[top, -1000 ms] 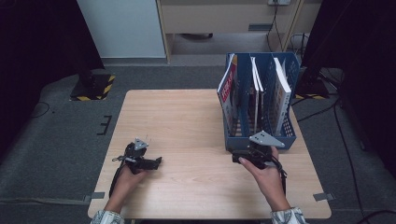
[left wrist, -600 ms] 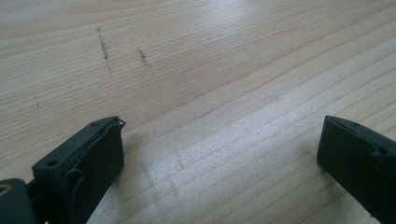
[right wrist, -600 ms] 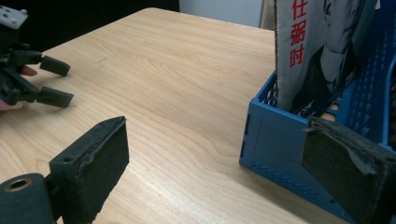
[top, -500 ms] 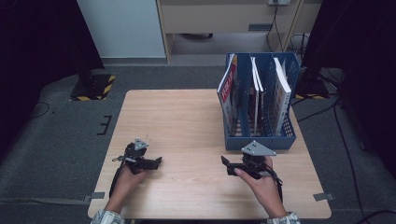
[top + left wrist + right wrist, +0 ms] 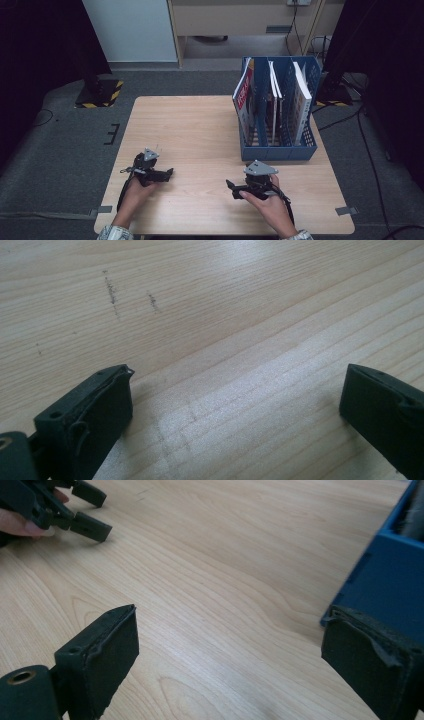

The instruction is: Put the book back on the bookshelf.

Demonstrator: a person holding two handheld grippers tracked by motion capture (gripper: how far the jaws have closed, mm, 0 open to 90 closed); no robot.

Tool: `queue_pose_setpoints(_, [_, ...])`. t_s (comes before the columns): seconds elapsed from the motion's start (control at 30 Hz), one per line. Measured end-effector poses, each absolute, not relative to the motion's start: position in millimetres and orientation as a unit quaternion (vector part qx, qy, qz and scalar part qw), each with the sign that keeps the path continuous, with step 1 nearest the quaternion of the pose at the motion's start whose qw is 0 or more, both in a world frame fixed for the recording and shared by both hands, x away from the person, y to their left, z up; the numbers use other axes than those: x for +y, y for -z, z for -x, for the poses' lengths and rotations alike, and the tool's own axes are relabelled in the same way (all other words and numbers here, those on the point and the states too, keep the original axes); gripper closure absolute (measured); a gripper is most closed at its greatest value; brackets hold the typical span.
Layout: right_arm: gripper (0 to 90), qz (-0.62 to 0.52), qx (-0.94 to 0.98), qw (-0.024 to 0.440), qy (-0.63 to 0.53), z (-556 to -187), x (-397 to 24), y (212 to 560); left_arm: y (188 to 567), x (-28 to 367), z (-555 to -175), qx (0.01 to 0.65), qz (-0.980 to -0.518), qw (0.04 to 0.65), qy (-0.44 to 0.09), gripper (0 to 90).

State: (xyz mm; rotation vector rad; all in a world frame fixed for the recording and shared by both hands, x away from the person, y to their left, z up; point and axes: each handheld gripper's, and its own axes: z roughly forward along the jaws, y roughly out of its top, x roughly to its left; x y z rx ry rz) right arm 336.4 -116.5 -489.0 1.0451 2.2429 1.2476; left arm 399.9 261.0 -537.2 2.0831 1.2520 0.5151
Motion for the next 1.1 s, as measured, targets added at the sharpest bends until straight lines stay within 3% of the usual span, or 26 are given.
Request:
queue_pose_setpoints(0.77, [10.4, -0.338, 0.828, 0.164, -0.416, -345.3, -77.9, 509.9, 537.2, 260.9, -400.1, 0.477, -0.794, 0.322, -0.196, 0.0])
queue_pose_setpoints(1.1, [10.7, -0.331, 0.836, 0.148, -0.412, -370.4, -43.6, 519.0, 537.2, 260.9, -400.1, 0.477, -0.794, 0.323, -0.196, 0.0])
